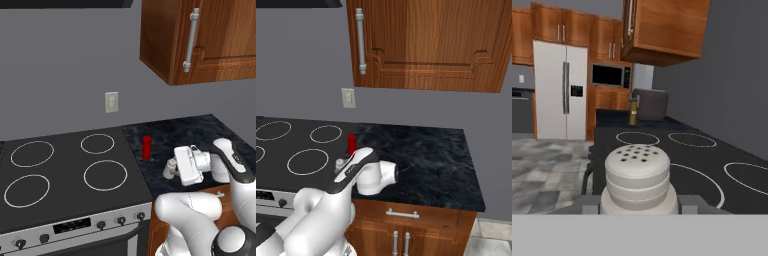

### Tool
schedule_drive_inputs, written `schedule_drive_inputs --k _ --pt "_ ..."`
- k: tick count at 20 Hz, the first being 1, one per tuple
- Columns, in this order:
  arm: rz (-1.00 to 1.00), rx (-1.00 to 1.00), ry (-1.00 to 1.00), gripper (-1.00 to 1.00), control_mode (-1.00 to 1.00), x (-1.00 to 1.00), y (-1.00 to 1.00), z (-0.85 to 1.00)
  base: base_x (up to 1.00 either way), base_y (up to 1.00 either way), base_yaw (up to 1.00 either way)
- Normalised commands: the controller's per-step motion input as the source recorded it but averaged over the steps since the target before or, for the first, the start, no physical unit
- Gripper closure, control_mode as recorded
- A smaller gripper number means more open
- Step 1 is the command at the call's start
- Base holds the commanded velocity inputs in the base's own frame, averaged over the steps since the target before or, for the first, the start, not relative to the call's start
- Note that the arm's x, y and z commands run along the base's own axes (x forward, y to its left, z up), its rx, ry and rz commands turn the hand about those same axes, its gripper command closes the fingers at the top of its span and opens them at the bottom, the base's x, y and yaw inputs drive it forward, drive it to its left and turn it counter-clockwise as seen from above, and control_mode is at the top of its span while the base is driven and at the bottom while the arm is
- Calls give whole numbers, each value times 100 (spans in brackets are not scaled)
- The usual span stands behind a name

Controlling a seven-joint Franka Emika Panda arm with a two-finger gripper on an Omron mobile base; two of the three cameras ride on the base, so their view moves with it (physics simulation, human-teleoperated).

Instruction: Collect the turmeric, ketchup, and shaker from the cabinet and place them next to the stove.

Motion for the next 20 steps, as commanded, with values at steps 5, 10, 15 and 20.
schedule_drive_inputs --k 5,10,15,20 --pt "-2 -10 0 100 -100 15 14 -10 0 0 0" --pt "-1 -12 4 100 -100 19 11 -4 0 0 0" --pt "0 -8 1 100 -100 10 2 -21 0 0 0" --pt "0 -4 0 100 -100 0 0 -33 0 0 0"
